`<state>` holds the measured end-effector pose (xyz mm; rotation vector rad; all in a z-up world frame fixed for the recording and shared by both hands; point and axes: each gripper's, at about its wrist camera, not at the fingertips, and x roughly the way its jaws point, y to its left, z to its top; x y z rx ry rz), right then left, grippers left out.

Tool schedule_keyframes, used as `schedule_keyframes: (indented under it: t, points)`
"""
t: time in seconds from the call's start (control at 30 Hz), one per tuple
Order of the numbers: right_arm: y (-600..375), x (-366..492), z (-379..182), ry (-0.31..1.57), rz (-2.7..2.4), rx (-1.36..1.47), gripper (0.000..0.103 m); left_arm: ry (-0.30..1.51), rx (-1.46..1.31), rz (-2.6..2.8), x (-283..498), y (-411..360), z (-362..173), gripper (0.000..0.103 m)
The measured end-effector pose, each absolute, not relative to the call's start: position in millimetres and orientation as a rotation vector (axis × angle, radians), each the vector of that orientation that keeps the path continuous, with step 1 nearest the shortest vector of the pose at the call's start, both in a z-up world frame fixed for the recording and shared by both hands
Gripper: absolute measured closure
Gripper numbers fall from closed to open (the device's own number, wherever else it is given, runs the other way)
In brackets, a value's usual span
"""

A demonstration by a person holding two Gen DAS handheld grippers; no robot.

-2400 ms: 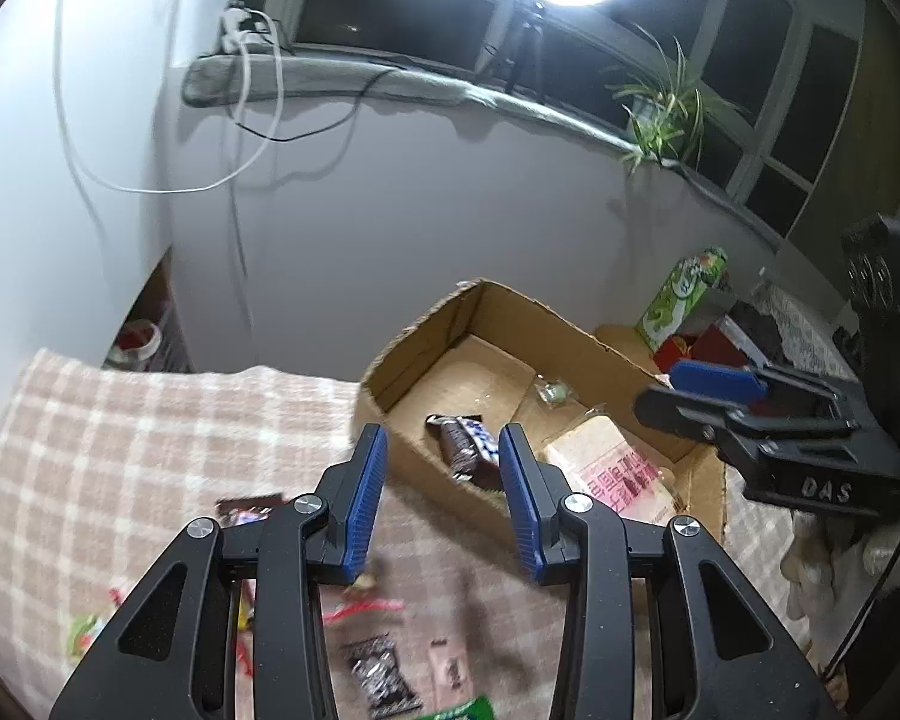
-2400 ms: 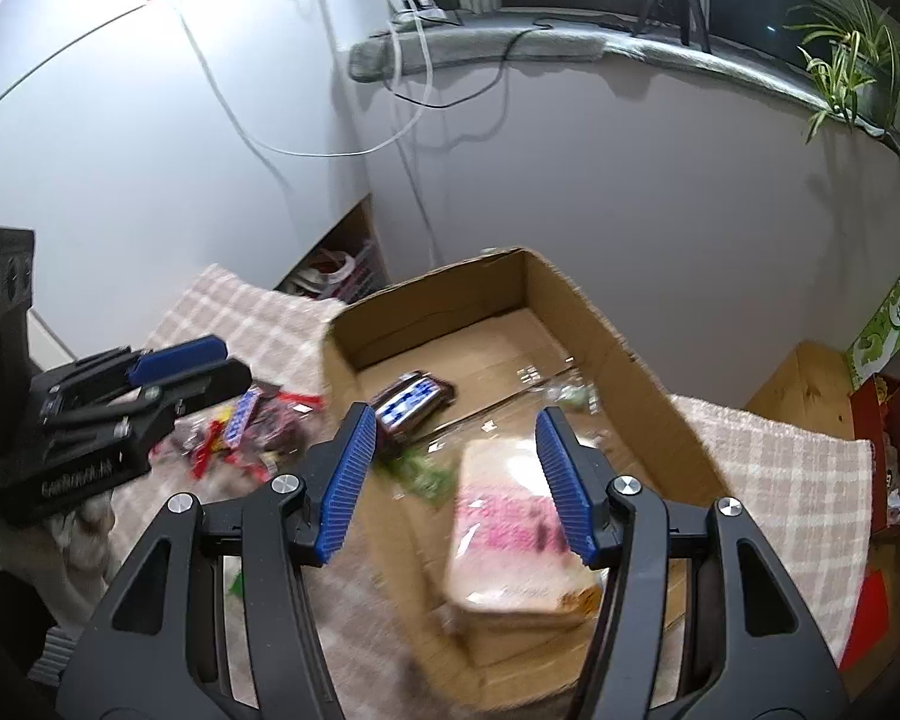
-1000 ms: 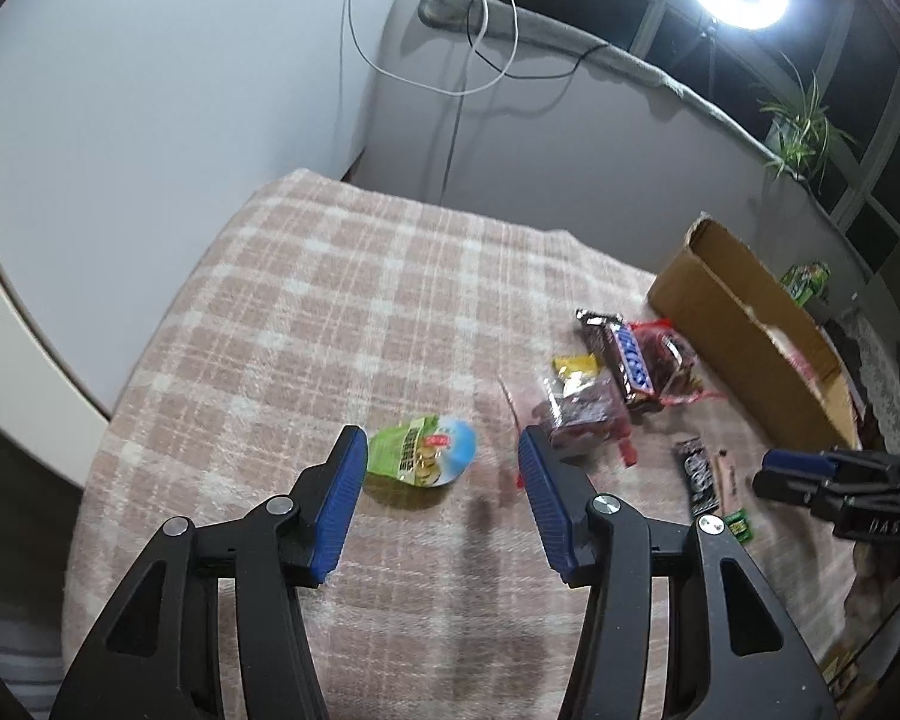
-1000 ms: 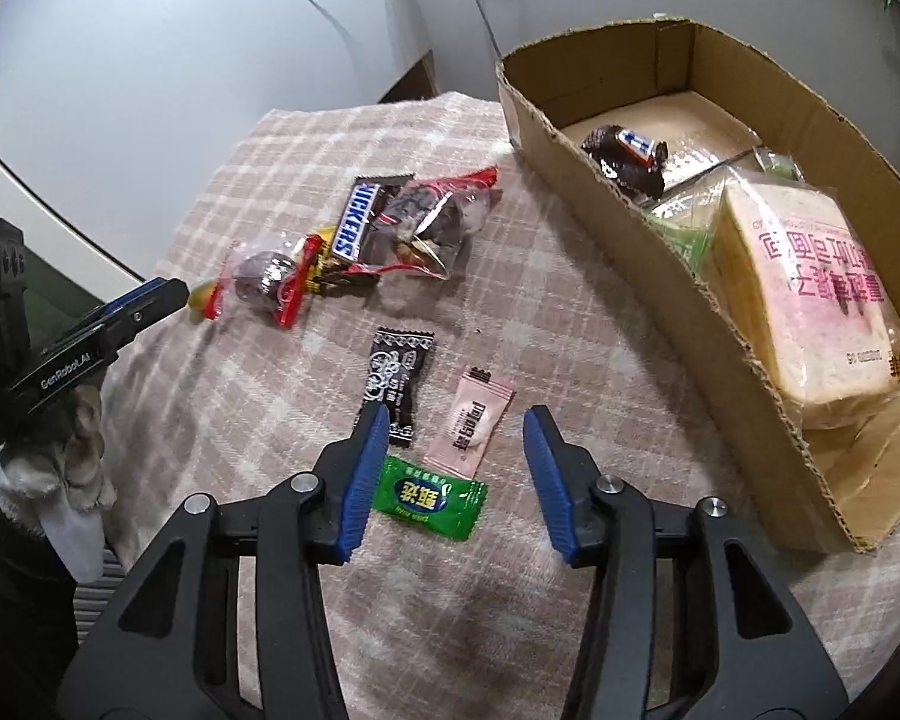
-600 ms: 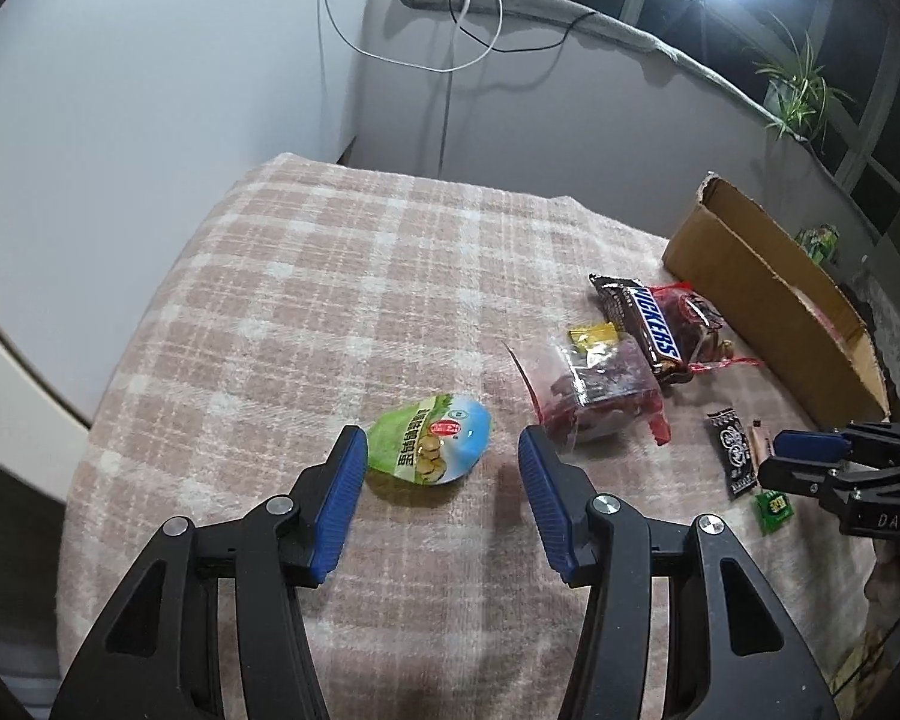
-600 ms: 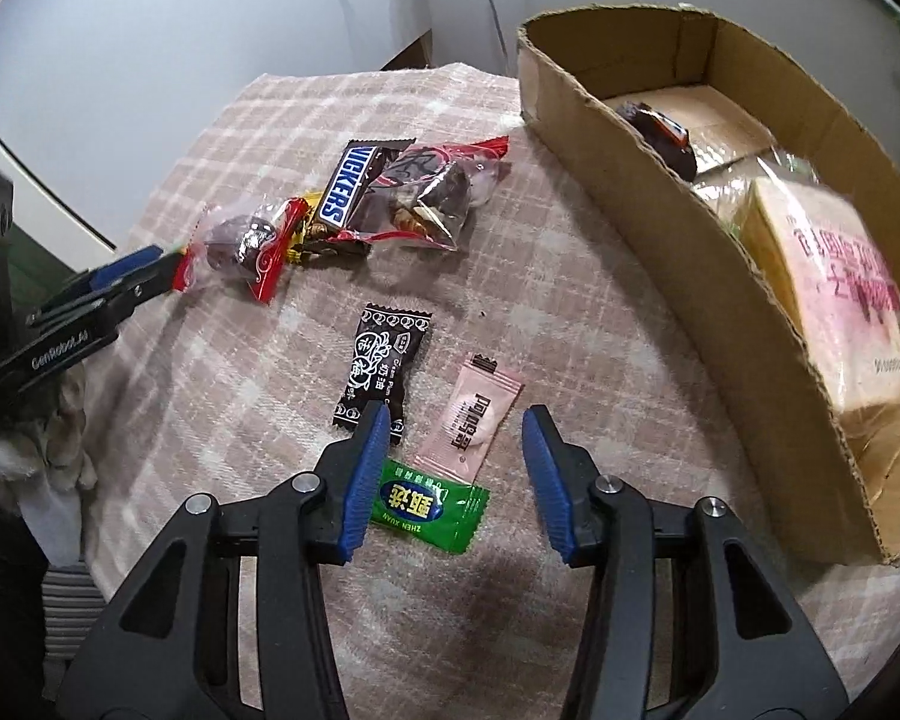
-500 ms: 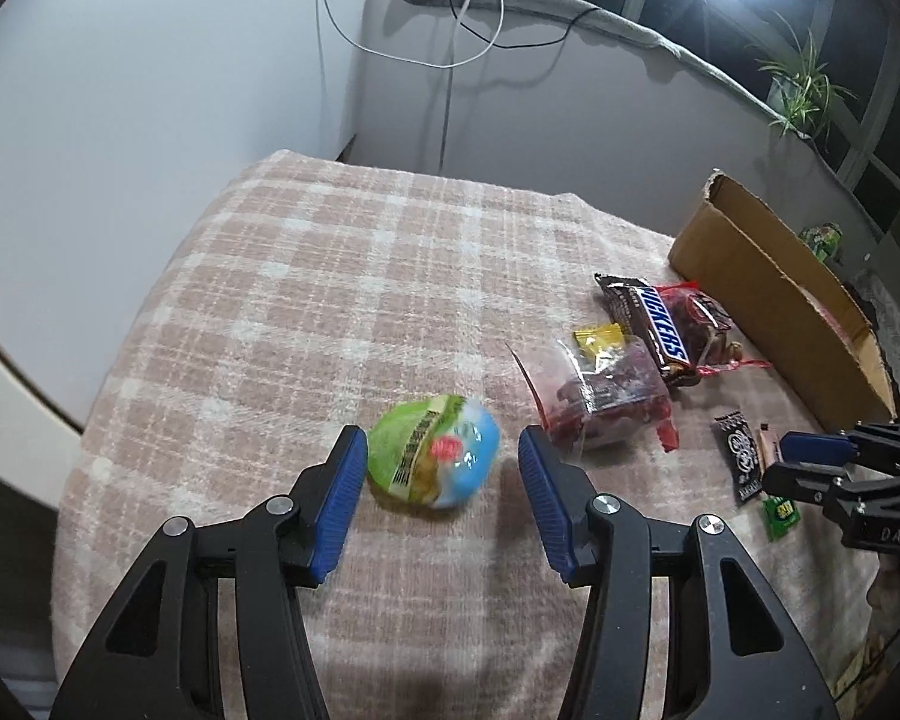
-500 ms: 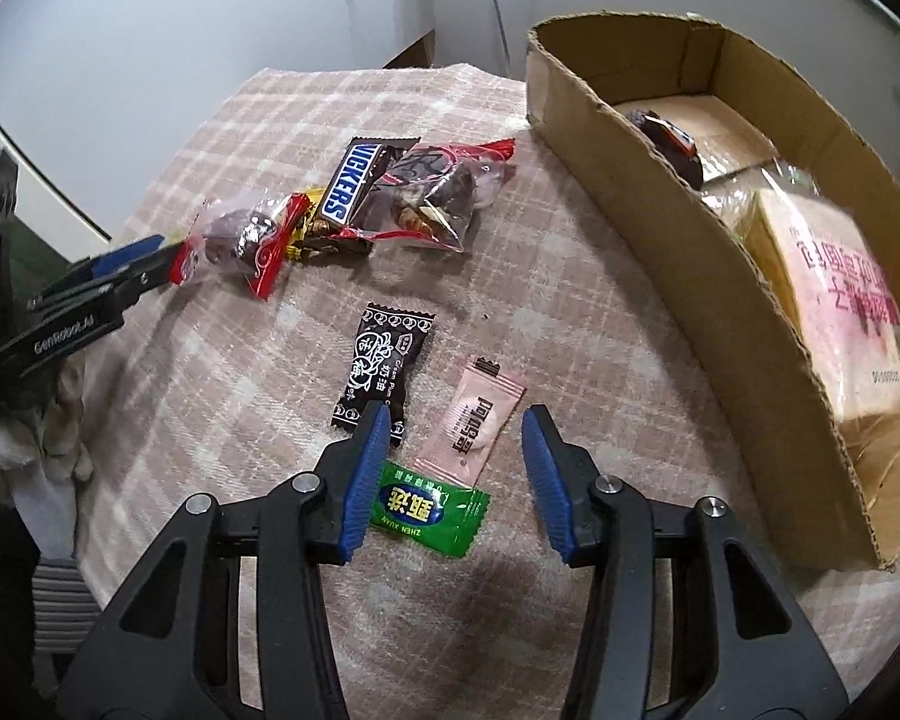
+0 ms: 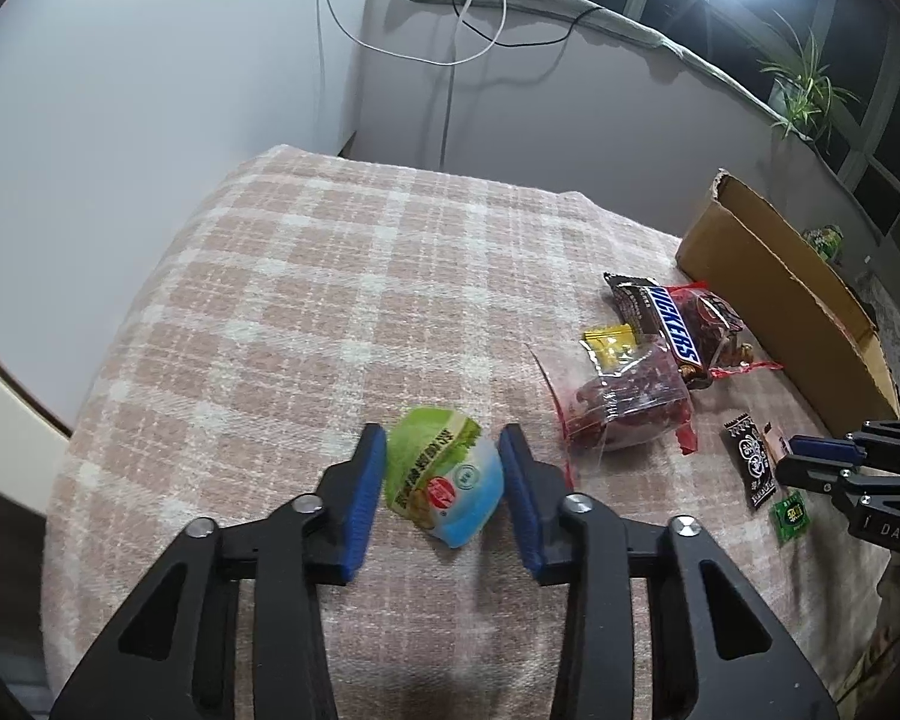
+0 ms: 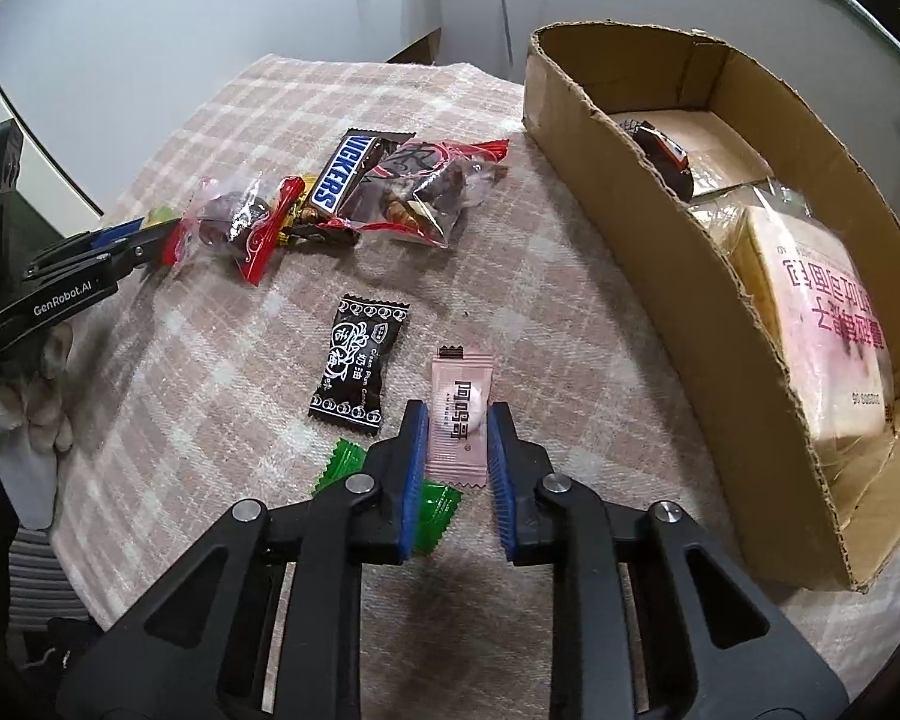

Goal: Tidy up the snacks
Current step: 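Grasp the green-and-blue ball snack with the left gripper while the right gripper grasps the pink candy, then carry both snacks into the box and open both grippers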

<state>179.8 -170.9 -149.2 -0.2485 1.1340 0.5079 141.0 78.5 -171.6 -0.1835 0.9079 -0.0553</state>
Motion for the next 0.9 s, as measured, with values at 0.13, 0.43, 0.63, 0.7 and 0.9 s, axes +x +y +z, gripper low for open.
schedule_keyframes:
  t: [0.13,0.43,0.63,0.7,0.9]
  points:
    - [-171.0,177.9,-147.5,1.129,0.511,-0.233,0.083,0.903,-0.193,-0.046,139.8,80.5,-171.3,0.074]
    - [-177.8,171.8,-130.9,1.087,0.521,-0.209,0.083,0.870,-0.210,-0.038,128.5,85.8,-160.3,0.074]
    - [-187.3,168.6,-112.9,1.053,0.532,-0.187,0.083,0.829,-0.223,-0.049,120.7,83.6,-142.1,0.074]
    - [-192.5,165.9,-105.1,1.037,0.534,-0.177,0.083,0.819,-0.227,-0.056,120.1,80.5,-138.3,0.074]
    - [-208.8,161.7,-81.9,0.994,0.532,-0.153,0.083,0.783,-0.227,-0.099,119.7,64.7,-118.2,0.074]
